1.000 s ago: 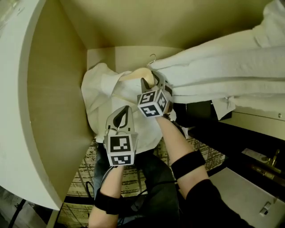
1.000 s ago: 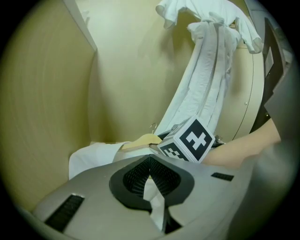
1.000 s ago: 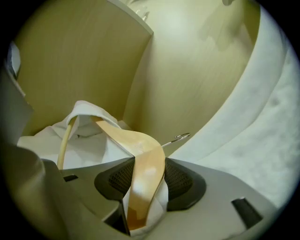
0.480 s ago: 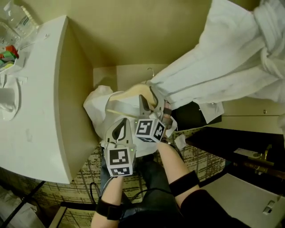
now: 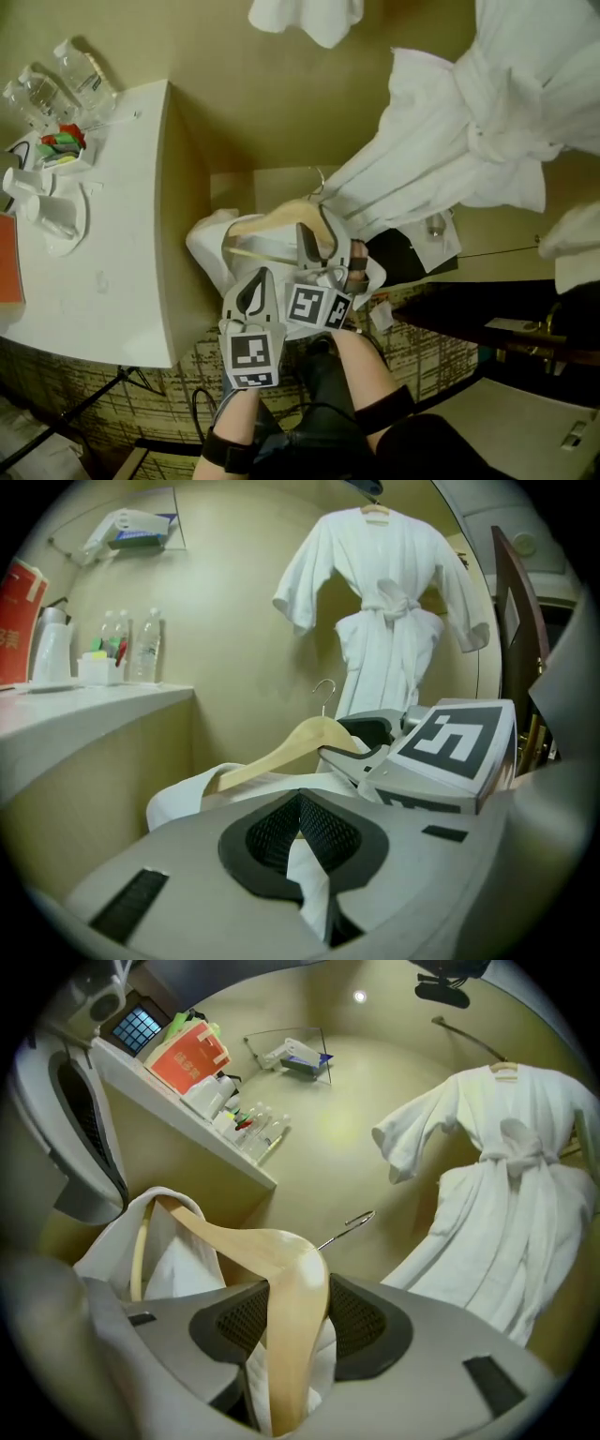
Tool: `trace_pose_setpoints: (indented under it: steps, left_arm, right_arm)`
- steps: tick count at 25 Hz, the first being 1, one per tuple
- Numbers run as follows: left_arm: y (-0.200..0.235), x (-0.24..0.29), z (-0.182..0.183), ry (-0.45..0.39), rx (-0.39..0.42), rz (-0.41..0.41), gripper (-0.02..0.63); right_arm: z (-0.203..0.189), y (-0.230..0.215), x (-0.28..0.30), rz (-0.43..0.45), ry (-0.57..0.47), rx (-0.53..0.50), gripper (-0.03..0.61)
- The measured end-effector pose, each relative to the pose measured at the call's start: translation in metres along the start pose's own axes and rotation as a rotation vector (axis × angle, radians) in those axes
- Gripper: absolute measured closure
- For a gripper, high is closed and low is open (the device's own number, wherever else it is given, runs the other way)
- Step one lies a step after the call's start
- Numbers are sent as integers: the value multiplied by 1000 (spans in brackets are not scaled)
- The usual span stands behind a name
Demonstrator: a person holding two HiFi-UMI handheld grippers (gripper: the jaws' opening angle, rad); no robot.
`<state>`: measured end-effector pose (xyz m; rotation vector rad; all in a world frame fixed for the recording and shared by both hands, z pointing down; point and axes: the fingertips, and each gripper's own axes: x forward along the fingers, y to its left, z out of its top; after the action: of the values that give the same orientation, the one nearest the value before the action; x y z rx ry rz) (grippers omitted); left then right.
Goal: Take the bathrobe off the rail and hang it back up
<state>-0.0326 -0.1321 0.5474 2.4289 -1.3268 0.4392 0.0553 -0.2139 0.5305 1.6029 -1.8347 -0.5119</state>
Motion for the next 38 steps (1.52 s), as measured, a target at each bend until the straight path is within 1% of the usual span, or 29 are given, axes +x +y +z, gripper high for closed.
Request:
trace_pose_setpoints:
  steps: [4,7,12,15,16,21,23,26,29,31,34,35,38]
  left_arm:
    - [0,-18,29,-35,30,0,611]
    - [-2,-31,60,-78,42,1,611]
    - [-17,-56,127,-182,40,-11,611]
    - [-33,-69,163,-241,102,-42,611]
    - [-38,-74,176,-261,112,-49,611]
    - [-57,-91,240,-357,100,-62,611]
    - [-63,-96,259,-388,114,-65,611]
    - [-74,-107,287,-432,170,-75,612]
    - [-82,-124,328,-496,176,-76,611]
    - [-86,-132,350,-524,187,-77,612]
    - [-89,-138,373,-549,250,-84,611]
    - [-91,-140,381,-558,256,-85,612]
    - [-99,-152,405,-592,228,-94,612]
  right_arm:
    - [40,-28,-18,-31,-50,-26,370]
    - [72,-55,-30,-60,-94,-51,370]
    - [128,-105,-50,-110,-172,-93,370]
    - [158,-138,-64,-143,-219,-114,370]
    - [168,-150,-69,-154,-234,-120,370]
    - [221,-209,-87,-235,-325,-150,370]
    - [237,-229,-93,-258,-347,-150,370]
    - [259,-254,-104,-284,-387,-150,370]
    - [288,-281,-115,-317,-432,-168,370]
    - [303,-298,-122,-337,-449,-180,370]
    - [322,-319,-133,-349,-472,-194,370]
    - [329,-328,-139,-367,-482,-198,370]
    - [352,-350,-155,-403,-515,-219,370]
